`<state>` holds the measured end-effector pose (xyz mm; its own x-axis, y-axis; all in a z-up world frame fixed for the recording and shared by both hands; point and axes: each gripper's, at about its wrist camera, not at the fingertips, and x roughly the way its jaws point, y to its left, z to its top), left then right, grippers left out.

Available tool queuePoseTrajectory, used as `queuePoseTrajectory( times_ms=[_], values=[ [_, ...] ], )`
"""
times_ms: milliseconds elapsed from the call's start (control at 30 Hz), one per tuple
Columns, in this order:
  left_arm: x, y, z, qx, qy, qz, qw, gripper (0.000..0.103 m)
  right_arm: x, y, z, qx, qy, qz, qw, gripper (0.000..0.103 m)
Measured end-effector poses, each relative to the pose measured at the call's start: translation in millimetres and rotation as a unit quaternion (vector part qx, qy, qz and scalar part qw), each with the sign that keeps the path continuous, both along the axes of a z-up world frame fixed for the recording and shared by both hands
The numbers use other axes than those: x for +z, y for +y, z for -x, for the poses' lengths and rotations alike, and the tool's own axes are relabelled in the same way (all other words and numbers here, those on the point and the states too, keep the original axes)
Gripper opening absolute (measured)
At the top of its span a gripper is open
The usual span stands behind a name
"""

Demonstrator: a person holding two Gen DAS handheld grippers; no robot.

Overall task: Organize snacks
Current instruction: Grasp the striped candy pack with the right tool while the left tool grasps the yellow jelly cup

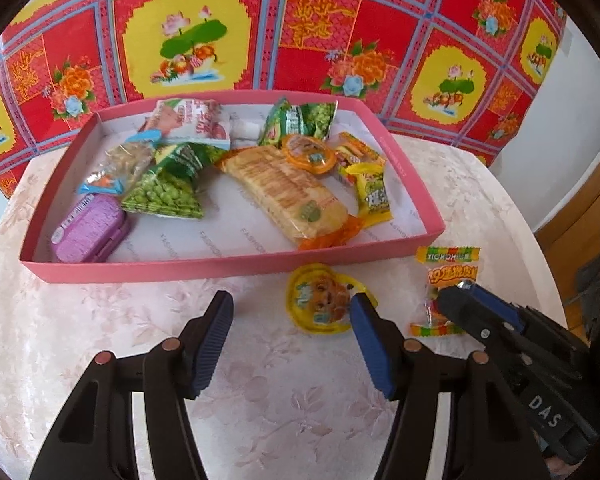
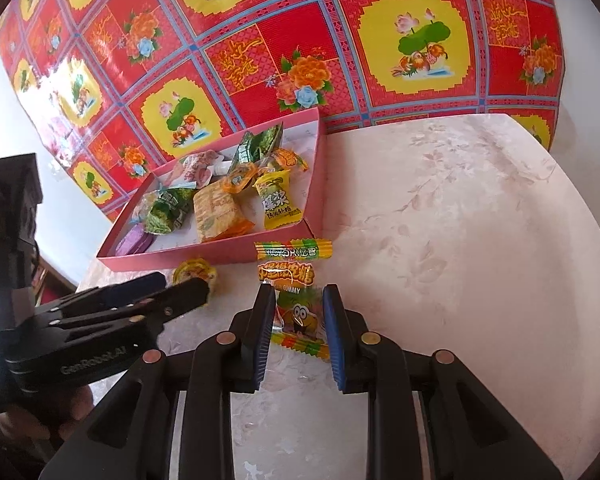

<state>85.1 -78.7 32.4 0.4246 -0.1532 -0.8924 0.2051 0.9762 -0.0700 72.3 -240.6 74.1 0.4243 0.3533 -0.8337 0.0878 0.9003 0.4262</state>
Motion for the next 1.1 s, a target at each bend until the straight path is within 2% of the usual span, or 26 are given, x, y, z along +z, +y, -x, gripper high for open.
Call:
queuePoseTrajectory(
  times_ms=[300,467,600,767,900,1100],
  values=[
    [-3.6,-6.6,1.4,-0.004,-0.026,-0.021,0.9994,0.064,-4.3,-3.2,-0.2,-0.007,0.008,-0.023,1.0,0.029],
    [-7.0,-12.0,4.2,-0.01,-0.041,-0.042,0.9982,0.064,-4.6,-3.0,-0.2,-0.007,0.009,-0.024,1.0,0.029],
    [-8.8,-12.8,5.8,-0.011,-0.048,-0.045,0.9977,0.063,-4.8,-3.4,0.0,-0.007,0.009,-0.024,1.0,0.029],
    [-10.1,-20.5,10.5,-0.034,-0.056,-0.048,0.9967,0.048,-5.1,-3.2,-0.3,-0.006,0.009,-0.022,1.0,0.029],
    [-10.1,-25.1,13.0,-0.049,-0.056,-0.042,0.9964,0.032,-5.2,-2.9,-0.1,-0.005,0.009,-0.02,1.0,0.03],
    [-8.5,-19.0,13.4,-0.041,-0.055,-0.026,0.9973,0.028,-4.8,-2.9,-0.4,-0.005,0.01,-0.02,1.0,0.03]
  ],
)
